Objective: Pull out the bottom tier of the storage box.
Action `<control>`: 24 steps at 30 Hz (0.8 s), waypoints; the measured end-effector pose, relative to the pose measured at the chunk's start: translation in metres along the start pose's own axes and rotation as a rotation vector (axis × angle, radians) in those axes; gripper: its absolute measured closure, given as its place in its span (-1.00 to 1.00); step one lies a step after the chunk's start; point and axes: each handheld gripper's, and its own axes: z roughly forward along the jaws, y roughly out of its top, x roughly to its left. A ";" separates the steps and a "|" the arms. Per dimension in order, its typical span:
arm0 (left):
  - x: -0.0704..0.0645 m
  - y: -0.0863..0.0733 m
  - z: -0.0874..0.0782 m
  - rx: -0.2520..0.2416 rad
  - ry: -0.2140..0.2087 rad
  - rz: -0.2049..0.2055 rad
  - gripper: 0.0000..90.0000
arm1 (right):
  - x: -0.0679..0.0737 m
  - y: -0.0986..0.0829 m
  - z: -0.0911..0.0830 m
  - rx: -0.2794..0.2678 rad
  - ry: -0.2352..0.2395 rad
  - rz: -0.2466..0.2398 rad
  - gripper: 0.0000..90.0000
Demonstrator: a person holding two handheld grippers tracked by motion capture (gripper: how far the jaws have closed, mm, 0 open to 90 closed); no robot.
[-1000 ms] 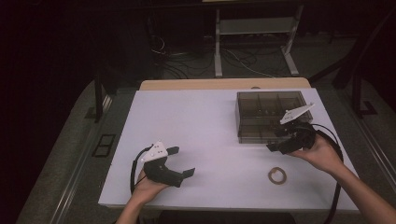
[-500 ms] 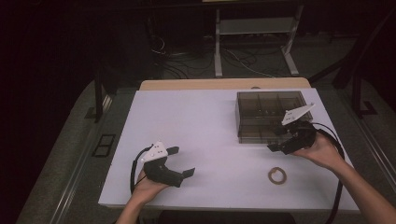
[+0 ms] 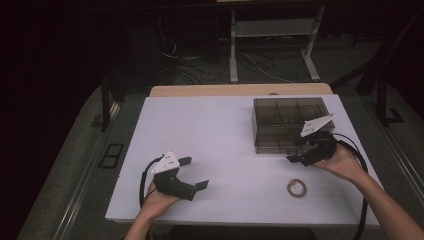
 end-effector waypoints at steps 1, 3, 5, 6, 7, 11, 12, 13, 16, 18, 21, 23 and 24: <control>0.000 0.000 0.000 0.000 0.000 0.000 -1.00 | -0.001 0.000 0.001 -0.002 0.000 -0.001 -0.32; 0.000 0.000 0.000 0.000 0.000 0.000 -1.00 | -0.001 0.000 0.002 -0.010 -0.002 -0.006 -0.30; 0.000 0.000 0.000 -0.001 0.000 -0.002 -1.00 | -0.002 0.000 0.004 -0.018 -0.005 -0.015 -0.29; 0.000 0.000 0.000 -0.001 0.000 -0.001 -1.00 | -0.003 0.001 0.004 -0.021 -0.007 -0.019 -0.27; 0.000 0.000 0.000 -0.001 0.000 -0.001 -1.00 | -0.003 0.001 0.005 -0.025 -0.006 -0.020 -0.26; 0.000 0.000 0.000 0.000 0.000 0.000 -1.00 | -0.005 0.000 0.008 -0.027 -0.011 -0.035 -0.20; 0.000 0.000 0.000 0.000 0.000 -0.001 -1.00 | -0.005 0.000 0.009 -0.028 -0.010 -0.035 -0.18; 0.000 0.000 0.000 0.001 0.000 0.001 -1.00 | -0.005 0.000 0.009 -0.028 -0.008 -0.038 -0.15; 0.001 0.000 0.001 0.003 -0.001 0.003 -1.00 | -0.006 0.000 0.011 -0.026 -0.005 -0.053 -0.11; 0.000 0.000 0.001 0.001 -0.002 0.001 -1.00 | -0.006 0.000 0.013 -0.025 -0.005 -0.055 -0.08; 0.000 0.000 0.001 0.001 -0.002 0.001 -1.00 | -0.008 0.000 0.015 -0.021 -0.004 -0.065 -0.05; 0.000 0.000 0.001 0.004 -0.002 0.001 -1.00 | -0.008 0.000 0.017 -0.015 -0.005 -0.064 -0.03; 0.000 0.000 0.001 0.003 -0.002 0.001 -1.00 | -0.009 0.000 0.019 -0.015 -0.004 -0.066 -0.03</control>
